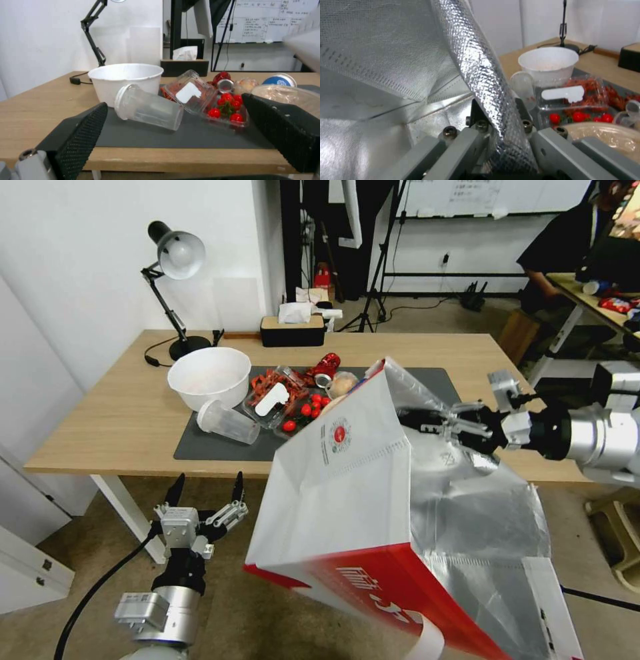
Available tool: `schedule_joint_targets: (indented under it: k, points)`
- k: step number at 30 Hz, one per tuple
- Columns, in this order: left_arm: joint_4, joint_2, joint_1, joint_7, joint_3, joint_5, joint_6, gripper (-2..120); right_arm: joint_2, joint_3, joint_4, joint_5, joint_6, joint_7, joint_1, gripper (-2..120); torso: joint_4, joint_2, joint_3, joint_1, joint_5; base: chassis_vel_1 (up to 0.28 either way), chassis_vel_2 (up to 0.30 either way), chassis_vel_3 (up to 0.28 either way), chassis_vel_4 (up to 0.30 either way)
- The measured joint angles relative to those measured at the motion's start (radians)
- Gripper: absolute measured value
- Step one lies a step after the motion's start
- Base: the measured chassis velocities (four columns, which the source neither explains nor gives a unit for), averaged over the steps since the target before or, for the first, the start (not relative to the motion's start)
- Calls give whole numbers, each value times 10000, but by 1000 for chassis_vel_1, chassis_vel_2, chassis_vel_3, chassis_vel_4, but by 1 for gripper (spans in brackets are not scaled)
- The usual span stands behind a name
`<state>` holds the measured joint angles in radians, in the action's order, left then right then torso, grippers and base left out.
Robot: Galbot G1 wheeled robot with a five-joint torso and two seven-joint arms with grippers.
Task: Pick up the food delivery bag from the floor and place it on the table.
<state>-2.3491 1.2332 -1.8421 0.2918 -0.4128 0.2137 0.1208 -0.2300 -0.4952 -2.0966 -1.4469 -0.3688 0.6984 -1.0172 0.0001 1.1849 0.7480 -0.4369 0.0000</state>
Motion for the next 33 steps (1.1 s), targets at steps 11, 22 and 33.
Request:
schedule_joint_targets:
  k: [11,22,33]
  points:
    - [-158,-12,-104,18,-26,-36,80,100,12,116,-81,-1518,208,-1190,851,0,0,-5,-2,2,1,0,0,0,0]
    - [-265,-97,-81,0,-78,-53,106,100,-317,455,7,-3977,1122,-3778,2282,0,1,-9,-5,4,-1,0,0,0,0]
    - [-3,-165,139,18,-51,46,36,100,-749,871,379,-3922,2183,-6485,3158,0,0,-11,-5,5,0,0,0,0,0]
